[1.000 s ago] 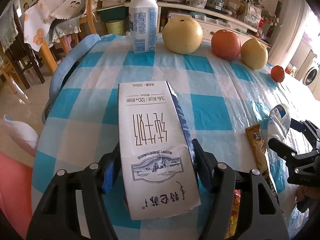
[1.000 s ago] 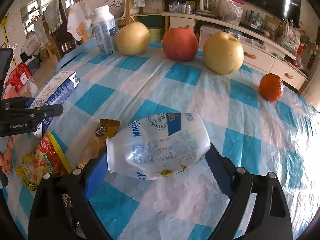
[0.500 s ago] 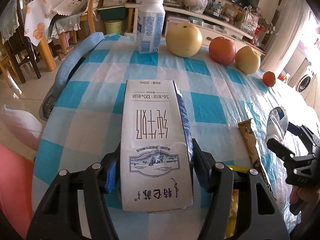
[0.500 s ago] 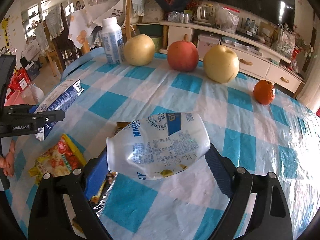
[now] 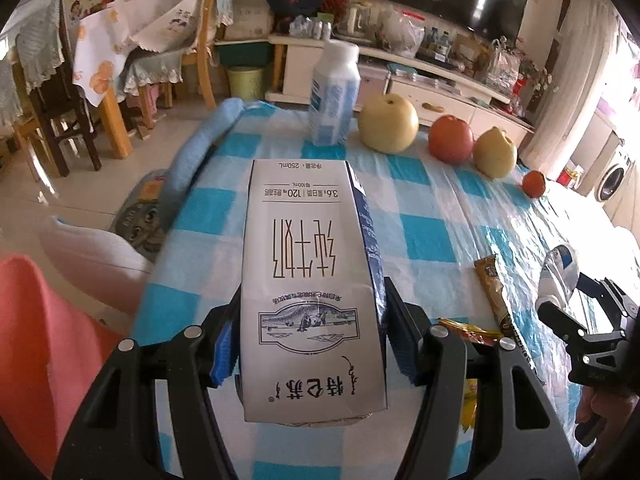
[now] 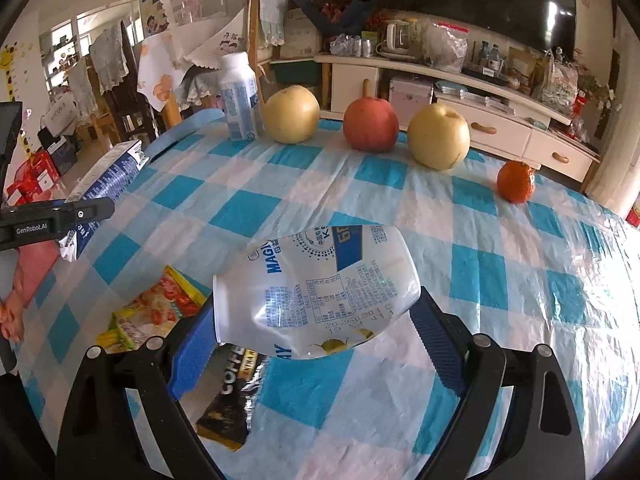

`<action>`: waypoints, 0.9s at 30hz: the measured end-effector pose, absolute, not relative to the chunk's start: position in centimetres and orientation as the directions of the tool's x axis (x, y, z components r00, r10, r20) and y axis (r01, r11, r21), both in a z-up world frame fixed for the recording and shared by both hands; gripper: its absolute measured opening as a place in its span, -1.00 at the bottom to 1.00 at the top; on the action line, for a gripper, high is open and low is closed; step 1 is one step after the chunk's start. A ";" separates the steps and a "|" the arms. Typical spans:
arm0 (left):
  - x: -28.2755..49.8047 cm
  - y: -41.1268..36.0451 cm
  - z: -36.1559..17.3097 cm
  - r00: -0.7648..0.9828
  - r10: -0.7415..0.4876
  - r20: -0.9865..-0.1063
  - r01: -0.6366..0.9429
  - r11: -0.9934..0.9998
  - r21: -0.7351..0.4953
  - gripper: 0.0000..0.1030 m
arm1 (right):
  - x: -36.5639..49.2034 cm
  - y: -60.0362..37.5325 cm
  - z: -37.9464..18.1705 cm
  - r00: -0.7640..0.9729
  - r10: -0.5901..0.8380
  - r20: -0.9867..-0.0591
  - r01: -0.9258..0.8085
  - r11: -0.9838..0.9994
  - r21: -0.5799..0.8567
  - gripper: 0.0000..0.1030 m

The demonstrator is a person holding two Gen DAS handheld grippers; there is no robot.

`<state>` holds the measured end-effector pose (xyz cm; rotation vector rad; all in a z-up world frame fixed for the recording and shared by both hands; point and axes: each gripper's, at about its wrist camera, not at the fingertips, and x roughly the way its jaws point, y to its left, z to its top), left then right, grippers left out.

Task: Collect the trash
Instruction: 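Lift the carton and bottle and carry both toward the pink basin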

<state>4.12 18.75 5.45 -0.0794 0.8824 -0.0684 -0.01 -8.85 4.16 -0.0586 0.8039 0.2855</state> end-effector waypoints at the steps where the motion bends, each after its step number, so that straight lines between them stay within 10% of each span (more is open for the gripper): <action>1: 3.9 19.0 5.7 0.639 -0.087 -0.765 0.023 0.995 -0.094 0.23 | -0.3 -8.5 4.4 0.660 0.230 -0.715 -0.275 0.960 0.055 0.75; 27: -1.1 29.4 10.8 0.734 0.126 -0.668 -0.163 0.987 0.007 0.23 | -5.4 4.9 9.4 0.641 0.386 -0.663 -0.459 0.886 0.071 0.75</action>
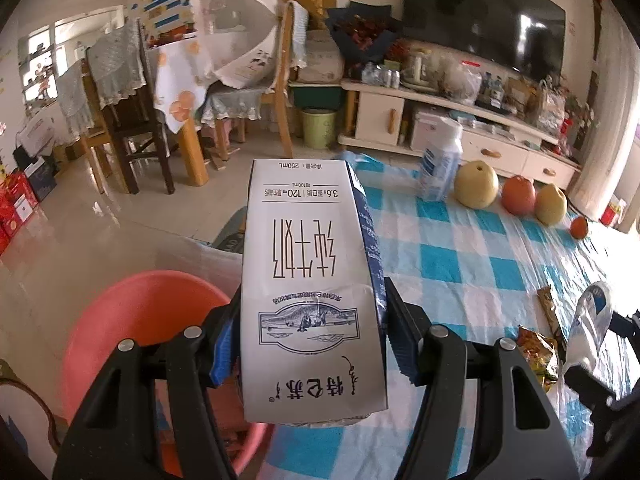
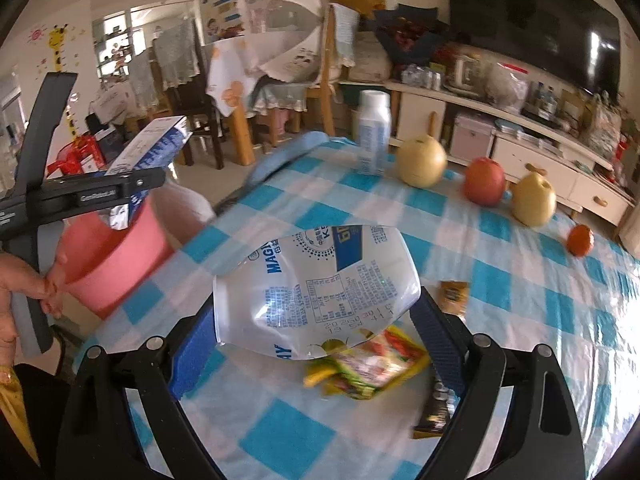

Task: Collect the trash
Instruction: 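Lift the carton and bottle and carry both toward the pink basin, then open both tools over the pink basin to drop the carton and bottle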

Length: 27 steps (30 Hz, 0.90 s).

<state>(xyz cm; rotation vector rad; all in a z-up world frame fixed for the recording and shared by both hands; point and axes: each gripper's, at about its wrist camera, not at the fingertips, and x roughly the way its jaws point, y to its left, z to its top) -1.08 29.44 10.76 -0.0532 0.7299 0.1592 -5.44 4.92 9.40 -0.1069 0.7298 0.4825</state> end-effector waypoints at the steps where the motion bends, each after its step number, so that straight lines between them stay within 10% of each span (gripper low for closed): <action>1: -1.3 29.8 10.9 0.735 0.130 -0.665 -0.170 0.985 0.005 0.23 | -5.6 5.4 9.6 0.640 0.391 -0.661 -0.465 0.882 0.071 0.75; 27: -6.5 43.4 11.6 0.686 0.283 -0.670 -0.419 0.907 -0.045 0.23 | -8.2 26.9 11.2 0.529 0.527 -0.665 -0.731 0.681 -0.042 0.75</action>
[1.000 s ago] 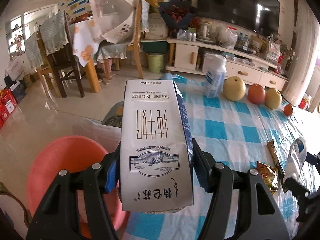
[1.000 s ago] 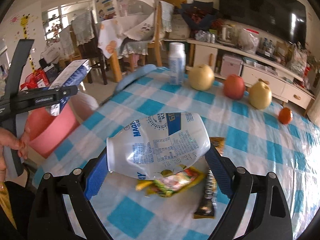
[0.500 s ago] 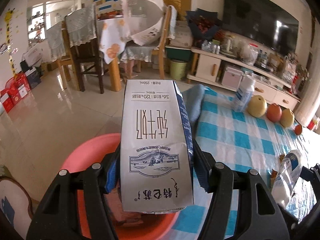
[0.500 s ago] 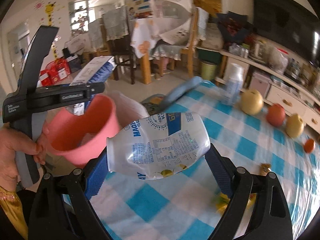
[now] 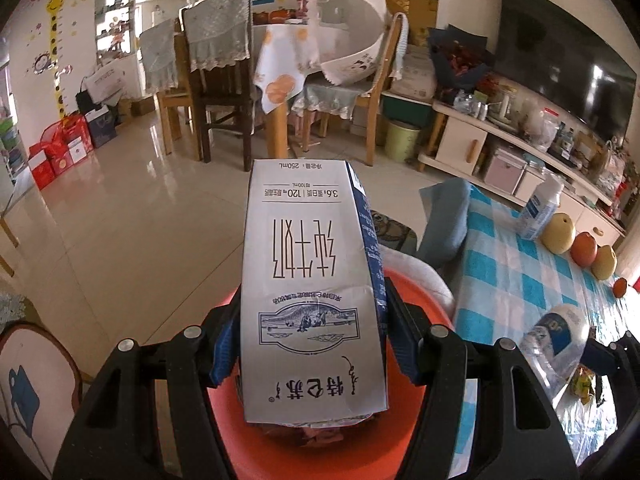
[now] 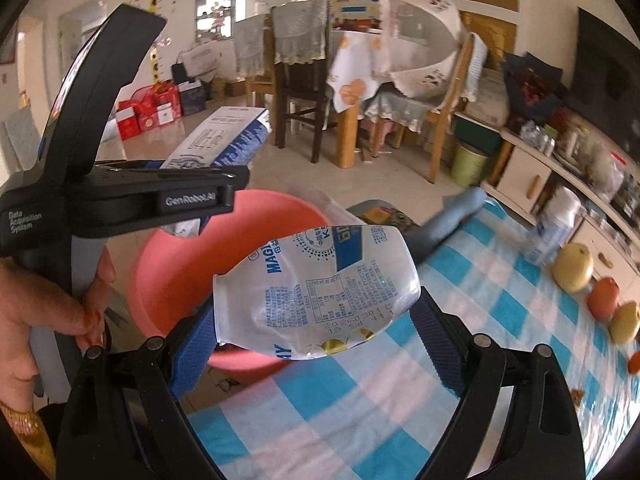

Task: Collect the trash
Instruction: 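Open both tools over the pink basin to drop the carton and bottle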

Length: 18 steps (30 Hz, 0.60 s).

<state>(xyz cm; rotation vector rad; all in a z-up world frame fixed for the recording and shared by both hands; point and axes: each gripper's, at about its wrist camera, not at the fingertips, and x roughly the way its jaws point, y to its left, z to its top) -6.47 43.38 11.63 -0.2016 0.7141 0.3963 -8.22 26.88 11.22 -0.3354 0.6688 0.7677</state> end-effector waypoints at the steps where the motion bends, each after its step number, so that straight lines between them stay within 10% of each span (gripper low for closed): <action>1: -6.6 43.9 11.6 0.683 0.285 -0.673 -0.426 0.904 -0.050 0.23 | -8.2 27.6 11.1 0.527 0.526 -0.667 -0.738 0.672 -0.052 0.75; 9: -6.8 45.6 11.0 0.663 0.293 -0.689 -0.451 0.891 -0.056 0.24 | -8.6 31.6 8.8 0.496 0.494 -0.714 -0.789 0.599 -0.134 0.75; 18: -6.4 46.0 10.8 0.621 0.355 -0.699 -0.502 0.865 -0.006 0.69 | -8.6 30.7 7.2 0.515 0.460 -0.723 -0.757 0.640 -0.132 0.82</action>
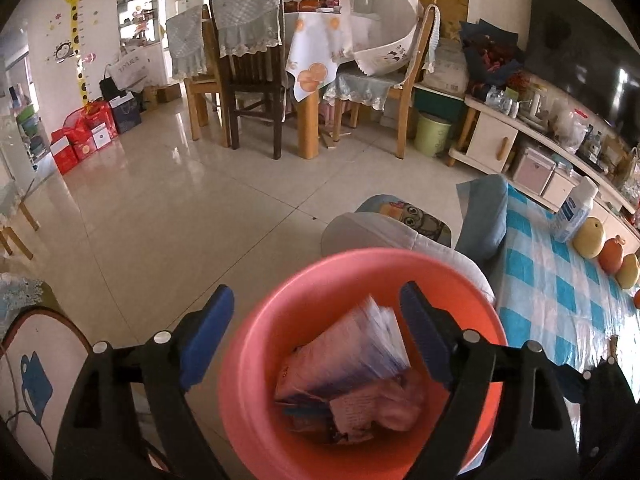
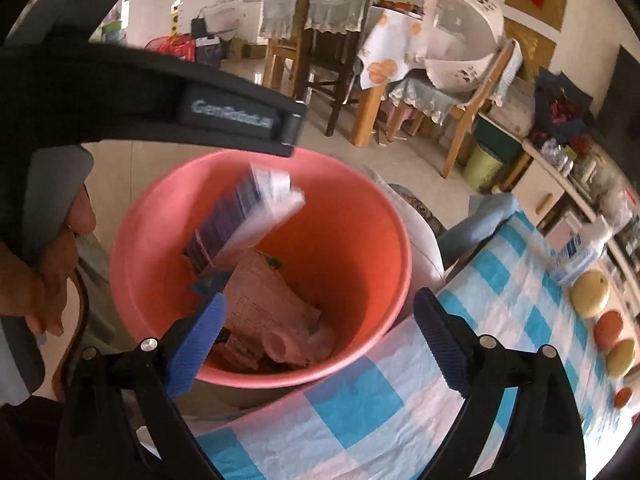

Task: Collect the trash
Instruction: 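Open both tools over the pink basin to drop the carton and bottle, then move both tools back over the table toward the snack bag and coffee stick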

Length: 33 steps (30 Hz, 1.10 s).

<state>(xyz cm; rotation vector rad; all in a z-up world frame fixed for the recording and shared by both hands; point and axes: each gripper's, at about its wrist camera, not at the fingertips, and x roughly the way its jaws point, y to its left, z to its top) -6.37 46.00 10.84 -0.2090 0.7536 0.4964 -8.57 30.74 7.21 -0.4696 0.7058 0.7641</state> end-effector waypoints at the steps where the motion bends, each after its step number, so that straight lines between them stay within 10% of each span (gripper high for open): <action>1: -6.3 46.0 10.9 0.623 0.355 -0.697 -0.501 0.865 -0.008 0.71 | -8.6 30.3 7.4 0.517 0.464 -0.719 -0.753 0.646 -0.124 0.82; 33: -3.1 38.4 11.1 0.656 0.349 -0.669 -0.353 0.926 0.136 0.74 | -9.9 21.4 6.8 0.558 0.431 -0.709 -0.675 0.733 -0.085 0.82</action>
